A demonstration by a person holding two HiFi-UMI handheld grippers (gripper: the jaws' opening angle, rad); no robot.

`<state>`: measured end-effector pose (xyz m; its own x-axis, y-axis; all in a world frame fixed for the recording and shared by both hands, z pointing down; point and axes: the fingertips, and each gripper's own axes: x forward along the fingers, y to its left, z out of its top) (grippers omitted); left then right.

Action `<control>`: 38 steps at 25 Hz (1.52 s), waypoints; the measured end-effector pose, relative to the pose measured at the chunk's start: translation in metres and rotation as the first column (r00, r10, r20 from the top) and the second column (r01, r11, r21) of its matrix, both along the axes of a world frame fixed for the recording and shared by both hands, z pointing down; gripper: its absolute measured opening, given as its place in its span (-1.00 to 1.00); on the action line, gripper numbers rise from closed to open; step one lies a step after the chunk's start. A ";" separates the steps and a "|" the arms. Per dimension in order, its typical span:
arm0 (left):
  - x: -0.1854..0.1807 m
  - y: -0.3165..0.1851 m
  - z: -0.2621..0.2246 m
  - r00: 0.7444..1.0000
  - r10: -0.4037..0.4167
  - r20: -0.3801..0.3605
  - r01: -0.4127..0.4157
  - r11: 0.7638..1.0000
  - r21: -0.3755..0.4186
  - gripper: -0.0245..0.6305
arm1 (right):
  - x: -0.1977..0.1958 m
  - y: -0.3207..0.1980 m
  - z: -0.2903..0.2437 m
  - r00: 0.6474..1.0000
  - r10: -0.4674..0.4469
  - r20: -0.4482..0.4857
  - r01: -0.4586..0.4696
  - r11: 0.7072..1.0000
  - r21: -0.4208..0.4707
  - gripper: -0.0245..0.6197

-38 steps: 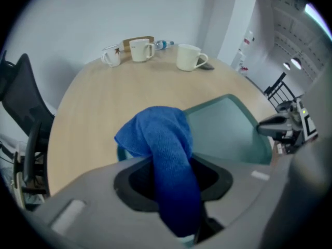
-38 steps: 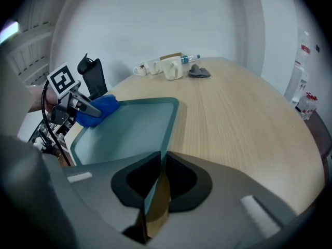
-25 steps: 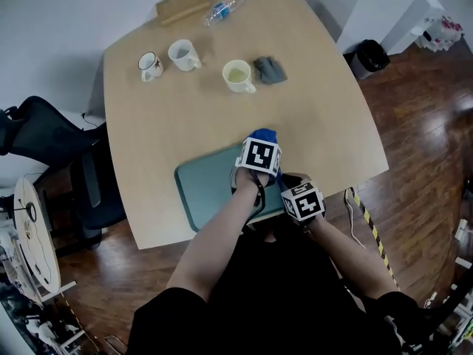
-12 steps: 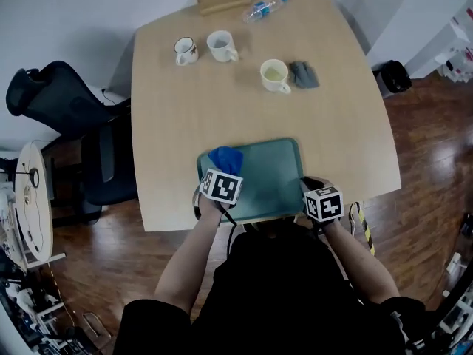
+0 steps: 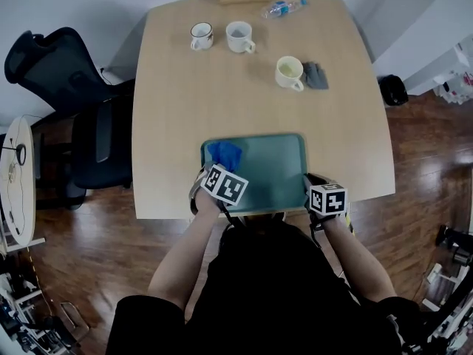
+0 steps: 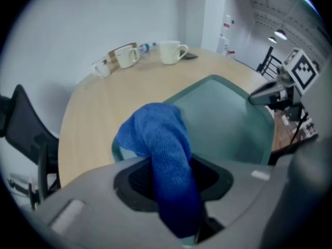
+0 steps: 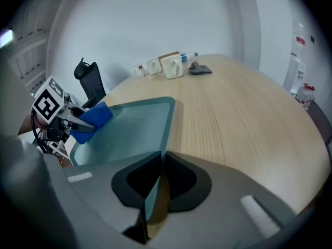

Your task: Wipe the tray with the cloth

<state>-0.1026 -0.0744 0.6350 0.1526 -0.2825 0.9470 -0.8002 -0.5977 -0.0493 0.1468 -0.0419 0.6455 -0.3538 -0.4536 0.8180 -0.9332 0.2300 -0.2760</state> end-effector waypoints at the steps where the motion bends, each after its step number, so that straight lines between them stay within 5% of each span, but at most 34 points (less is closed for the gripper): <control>1: 0.015 0.000 0.000 0.999 0.044 -0.005 -0.044 0.999 -0.003 -0.42 | -0.001 0.000 0.000 1.000 0.001 -0.002 -0.001 1.000 0.003 -0.82; 5: 0.091 0.001 -0.001 0.980 0.192 -0.044 -0.193 0.981 -0.018 -0.42 | -0.002 -0.001 -0.001 1.000 0.010 0.003 -0.010 1.000 0.021 -0.83; 10: 0.189 0.013 -0.003 0.919 0.389 -0.056 -0.390 0.921 -0.014 -0.42 | 0.002 0.001 -0.005 0.999 0.026 0.031 -0.027 0.999 0.032 -0.83; 12: 0.219 0.019 -0.005 0.912 0.386 -0.136 -0.394 0.918 -0.037 -0.42 | 0.003 -0.002 -0.007 0.998 0.037 0.051 -0.039 0.999 0.035 -0.83; 15: 0.233 0.020 -0.009 0.918 0.278 -0.284 -0.314 0.945 -0.090 -0.43 | 0.004 -0.002 -0.005 0.995 0.043 0.087 -0.046 0.998 0.041 -0.84; 19: 0.198 0.021 -0.011 0.933 0.165 -0.321 -0.207 0.973 -0.101 -0.43 | 0.005 0.001 0.000 0.997 0.029 0.071 -0.032 0.999 0.041 -0.84; 30: -0.023 0.035 -0.008 0.986 -0.105 -0.129 0.100 0.994 -0.046 -0.42 | 0.003 -0.001 0.001 0.999 0.008 0.052 -0.010 1.000 0.028 -0.83; 34: -0.030 0.043 -0.007 0.957 -0.201 -0.209 0.182 0.977 -0.107 -0.41 | 0.000 -0.001 -0.002 0.998 0.006 0.064 -0.008 1.000 0.024 -0.83; 38: 0.000 0.035 -0.005 0.986 -0.089 -0.143 0.078 0.994 -0.075 -0.41 | 0.000 -0.002 -0.004 0.997 0.009 0.073 -0.012 0.999 0.043 -0.83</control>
<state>-0.1026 -0.0399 0.6300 0.2693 -0.2346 0.9341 -0.8430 -0.5264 0.1108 0.1473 -0.0442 0.6414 -0.4068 -0.4922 0.7696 -0.9134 0.2337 -0.3333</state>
